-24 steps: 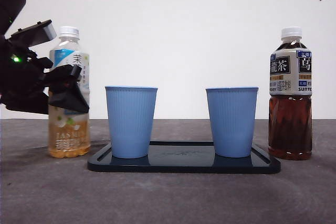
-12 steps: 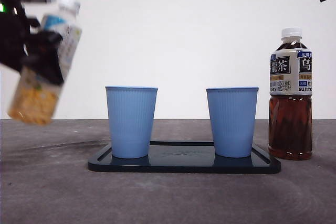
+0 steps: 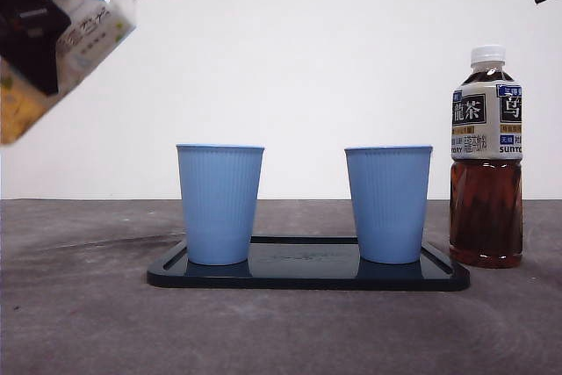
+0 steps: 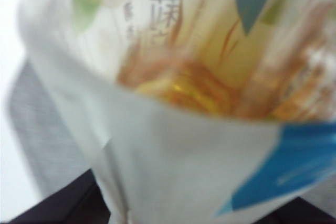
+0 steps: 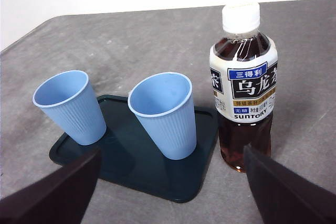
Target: Pour the drink into the cup
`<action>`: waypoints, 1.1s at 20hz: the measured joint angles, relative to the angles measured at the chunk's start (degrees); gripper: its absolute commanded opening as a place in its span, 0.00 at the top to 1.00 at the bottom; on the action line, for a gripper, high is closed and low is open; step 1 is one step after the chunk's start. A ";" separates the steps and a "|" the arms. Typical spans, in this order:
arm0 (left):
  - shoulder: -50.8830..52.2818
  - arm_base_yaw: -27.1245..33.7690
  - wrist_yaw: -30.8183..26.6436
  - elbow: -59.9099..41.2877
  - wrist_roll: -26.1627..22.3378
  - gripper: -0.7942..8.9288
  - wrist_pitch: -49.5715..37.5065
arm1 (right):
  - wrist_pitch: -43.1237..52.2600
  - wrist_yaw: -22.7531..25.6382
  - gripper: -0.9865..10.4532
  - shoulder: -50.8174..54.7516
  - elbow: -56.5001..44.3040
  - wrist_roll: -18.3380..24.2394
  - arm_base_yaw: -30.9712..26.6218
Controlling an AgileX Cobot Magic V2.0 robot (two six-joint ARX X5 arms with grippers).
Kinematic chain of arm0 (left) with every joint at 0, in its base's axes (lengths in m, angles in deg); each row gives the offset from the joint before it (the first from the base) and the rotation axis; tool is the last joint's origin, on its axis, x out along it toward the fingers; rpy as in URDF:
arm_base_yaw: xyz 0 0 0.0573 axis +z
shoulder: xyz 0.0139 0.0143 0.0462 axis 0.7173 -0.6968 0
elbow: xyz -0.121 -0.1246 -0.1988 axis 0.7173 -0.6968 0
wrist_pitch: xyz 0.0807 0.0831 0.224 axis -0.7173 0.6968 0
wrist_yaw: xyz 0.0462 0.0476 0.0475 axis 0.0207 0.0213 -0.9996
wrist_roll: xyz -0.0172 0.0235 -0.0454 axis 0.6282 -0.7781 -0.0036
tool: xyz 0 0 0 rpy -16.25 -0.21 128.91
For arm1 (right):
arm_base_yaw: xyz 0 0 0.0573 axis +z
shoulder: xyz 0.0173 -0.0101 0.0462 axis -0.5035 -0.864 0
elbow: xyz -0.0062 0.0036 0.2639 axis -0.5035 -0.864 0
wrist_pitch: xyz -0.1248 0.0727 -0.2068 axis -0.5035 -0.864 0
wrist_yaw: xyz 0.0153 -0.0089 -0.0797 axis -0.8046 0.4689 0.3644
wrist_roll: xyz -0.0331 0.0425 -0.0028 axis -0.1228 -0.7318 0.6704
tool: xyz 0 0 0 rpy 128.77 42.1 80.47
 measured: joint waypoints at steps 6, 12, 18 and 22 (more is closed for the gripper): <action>-3.56 -5.70 -13.49 2.01 -9.99 0.70 1.29 | -0.02 -0.09 0.54 0.00 0.00 1.11 0.00; -8.92 -9.94 -20.57 2.01 -15.93 0.70 0.74 | -0.04 -0.17 0.54 0.00 0.00 1.51 0.00; -12.57 -11.69 -24.87 2.01 -17.46 0.70 0.44 | -0.09 -1.42 0.54 0.00 0.00 1.81 0.00; -14.01 -12.66 -27.69 2.01 -19.56 0.70 0.39 | -0.13 -1.42 0.54 0.00 0.00 2.40 0.00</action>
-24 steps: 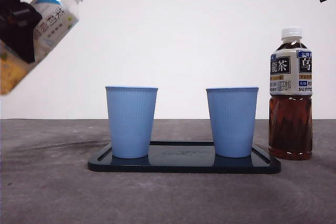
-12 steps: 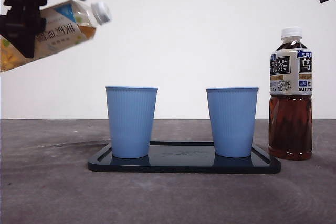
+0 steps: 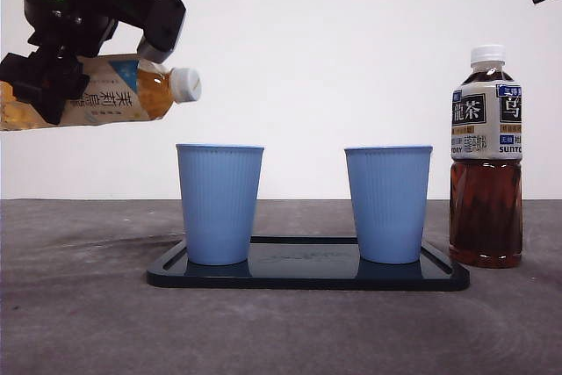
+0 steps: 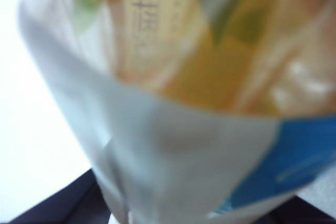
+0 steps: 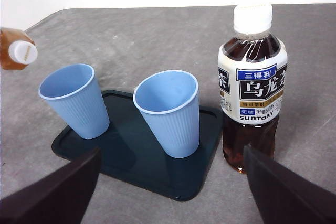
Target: Pour the drink into the cup
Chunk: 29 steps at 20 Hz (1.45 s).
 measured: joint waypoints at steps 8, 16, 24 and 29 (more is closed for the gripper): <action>-0.81 -0.37 -1.49 0.00 -1.55 0.70 -0.04 | -0.26 -0.07 0.54 0.00 0.00 0.13 0.00; -0.83 -0.37 -1.49 0.00 0.22 0.70 -0.46 | -0.26 -0.09 0.54 0.00 0.00 0.13 0.00; 7.30 -0.22 16.48 0.00 26.38 0.70 -0.83 | -0.68 -0.09 0.54 0.00 0.00 0.13 0.00; 16.57 4.35 34.99 0.00 46.75 0.70 -4.15 | -1.38 -0.09 0.54 0.00 0.00 0.13 0.00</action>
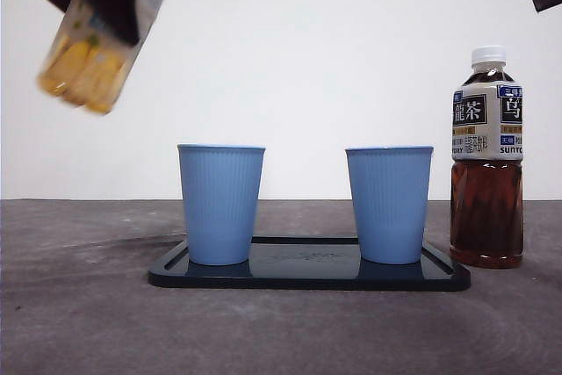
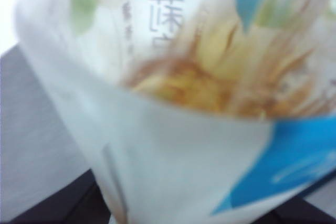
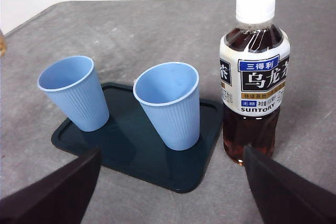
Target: Pour the drink into the cup
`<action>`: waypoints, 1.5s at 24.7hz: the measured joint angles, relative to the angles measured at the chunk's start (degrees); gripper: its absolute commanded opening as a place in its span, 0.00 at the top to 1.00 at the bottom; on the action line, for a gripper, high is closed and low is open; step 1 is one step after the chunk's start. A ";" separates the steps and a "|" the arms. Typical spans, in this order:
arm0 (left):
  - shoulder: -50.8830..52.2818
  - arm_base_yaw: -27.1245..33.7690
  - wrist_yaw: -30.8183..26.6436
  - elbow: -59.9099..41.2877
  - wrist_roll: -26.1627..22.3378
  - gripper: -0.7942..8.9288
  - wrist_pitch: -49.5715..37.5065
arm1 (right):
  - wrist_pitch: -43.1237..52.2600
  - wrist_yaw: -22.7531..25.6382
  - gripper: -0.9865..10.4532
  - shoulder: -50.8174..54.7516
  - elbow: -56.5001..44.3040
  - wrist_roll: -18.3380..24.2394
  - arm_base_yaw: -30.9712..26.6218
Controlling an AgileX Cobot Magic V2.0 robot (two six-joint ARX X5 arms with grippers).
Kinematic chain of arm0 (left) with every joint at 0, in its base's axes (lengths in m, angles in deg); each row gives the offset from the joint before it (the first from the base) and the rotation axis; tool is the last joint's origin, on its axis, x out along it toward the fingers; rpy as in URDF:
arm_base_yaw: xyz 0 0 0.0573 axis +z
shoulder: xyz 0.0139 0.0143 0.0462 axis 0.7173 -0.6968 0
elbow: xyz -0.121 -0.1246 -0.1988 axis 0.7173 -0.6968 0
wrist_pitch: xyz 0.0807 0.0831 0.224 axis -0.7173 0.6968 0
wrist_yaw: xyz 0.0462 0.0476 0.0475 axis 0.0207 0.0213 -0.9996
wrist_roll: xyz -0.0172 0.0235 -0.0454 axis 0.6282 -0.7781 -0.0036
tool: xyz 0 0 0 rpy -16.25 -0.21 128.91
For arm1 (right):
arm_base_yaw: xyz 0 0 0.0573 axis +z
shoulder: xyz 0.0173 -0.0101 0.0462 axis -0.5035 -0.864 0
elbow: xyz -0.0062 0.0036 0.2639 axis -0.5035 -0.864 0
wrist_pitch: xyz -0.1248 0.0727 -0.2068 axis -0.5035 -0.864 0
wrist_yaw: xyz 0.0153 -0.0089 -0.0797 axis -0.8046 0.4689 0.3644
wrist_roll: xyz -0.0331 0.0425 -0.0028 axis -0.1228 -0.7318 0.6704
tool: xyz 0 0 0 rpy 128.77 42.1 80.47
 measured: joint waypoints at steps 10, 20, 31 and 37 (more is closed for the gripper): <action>5.70 4.31 5.57 -15.21 16.57 0.70 -24.00 | 0.00 0.04 0.54 0.00 0.00 0.00 0.00; 3.93 6.32 5.77 -30.60 20.02 0.70 -42.47 | -0.04 0.02 0.54 0.00 0.00 -0.13 0.00; -5.79 7.80 5.75 -32.39 18.95 0.70 -51.32 | -0.39 0.02 0.54 0.00 0.00 -0.46 0.00; -10.75 8.11 5.81 -32.39 17.68 0.70 -55.78 | -0.63 0.02 0.54 0.00 0.00 -0.74 0.00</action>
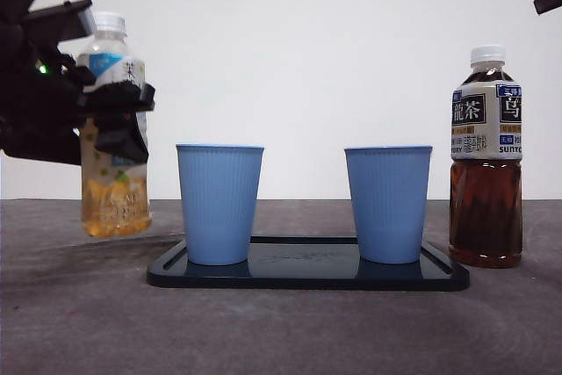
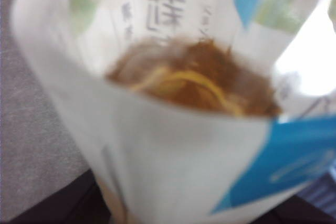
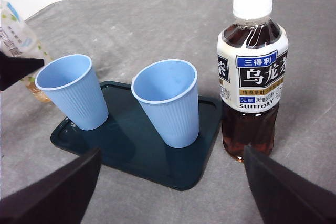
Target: Pour the drink into the cup
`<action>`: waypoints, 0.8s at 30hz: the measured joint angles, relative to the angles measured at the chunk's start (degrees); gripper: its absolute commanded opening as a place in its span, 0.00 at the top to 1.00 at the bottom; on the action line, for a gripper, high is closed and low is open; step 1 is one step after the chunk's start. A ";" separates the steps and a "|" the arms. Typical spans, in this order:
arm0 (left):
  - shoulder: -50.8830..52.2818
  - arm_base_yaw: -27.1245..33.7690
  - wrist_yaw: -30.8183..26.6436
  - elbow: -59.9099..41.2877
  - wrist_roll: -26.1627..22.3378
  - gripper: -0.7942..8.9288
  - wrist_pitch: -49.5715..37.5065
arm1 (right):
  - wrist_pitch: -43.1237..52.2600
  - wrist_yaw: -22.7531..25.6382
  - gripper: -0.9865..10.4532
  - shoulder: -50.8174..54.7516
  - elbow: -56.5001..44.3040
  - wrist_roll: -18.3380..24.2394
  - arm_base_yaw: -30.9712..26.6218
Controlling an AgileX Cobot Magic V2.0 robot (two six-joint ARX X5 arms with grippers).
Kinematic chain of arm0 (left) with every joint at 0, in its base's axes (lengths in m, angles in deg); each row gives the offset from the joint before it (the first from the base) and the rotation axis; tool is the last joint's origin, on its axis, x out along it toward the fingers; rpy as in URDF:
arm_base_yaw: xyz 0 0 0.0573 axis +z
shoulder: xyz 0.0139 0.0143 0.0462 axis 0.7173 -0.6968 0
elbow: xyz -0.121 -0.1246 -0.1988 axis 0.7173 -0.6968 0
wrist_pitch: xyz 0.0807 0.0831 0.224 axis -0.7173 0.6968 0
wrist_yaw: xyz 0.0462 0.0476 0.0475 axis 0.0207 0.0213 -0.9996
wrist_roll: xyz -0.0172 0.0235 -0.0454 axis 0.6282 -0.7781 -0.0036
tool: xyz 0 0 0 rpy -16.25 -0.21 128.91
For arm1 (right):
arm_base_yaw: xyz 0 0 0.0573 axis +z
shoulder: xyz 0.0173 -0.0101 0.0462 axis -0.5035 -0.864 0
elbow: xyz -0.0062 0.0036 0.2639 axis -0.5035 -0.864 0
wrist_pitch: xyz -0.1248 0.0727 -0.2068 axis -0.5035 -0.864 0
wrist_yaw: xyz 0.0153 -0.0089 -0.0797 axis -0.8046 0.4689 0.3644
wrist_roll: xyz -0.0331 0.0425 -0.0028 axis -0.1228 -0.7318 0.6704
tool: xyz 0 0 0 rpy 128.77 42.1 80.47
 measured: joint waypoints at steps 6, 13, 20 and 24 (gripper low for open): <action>-3.45 0.11 -0.02 0.00 -0.24 0.70 -0.90 | -0.37 0.00 0.54 0.00 0.00 -0.50 0.00; -4.15 0.11 0.20 0.00 -0.24 0.69 -0.81 | -0.52 0.00 0.54 0.00 0.00 -0.59 0.00; -4.15 0.11 0.20 0.00 -0.22 0.54 -0.33 | -0.61 0.00 0.54 0.00 0.00 -0.61 0.00; -4.11 0.11 0.20 0.02 -0.22 0.49 -0.09 | -0.61 0.00 0.54 0.00 0.00 -0.61 0.00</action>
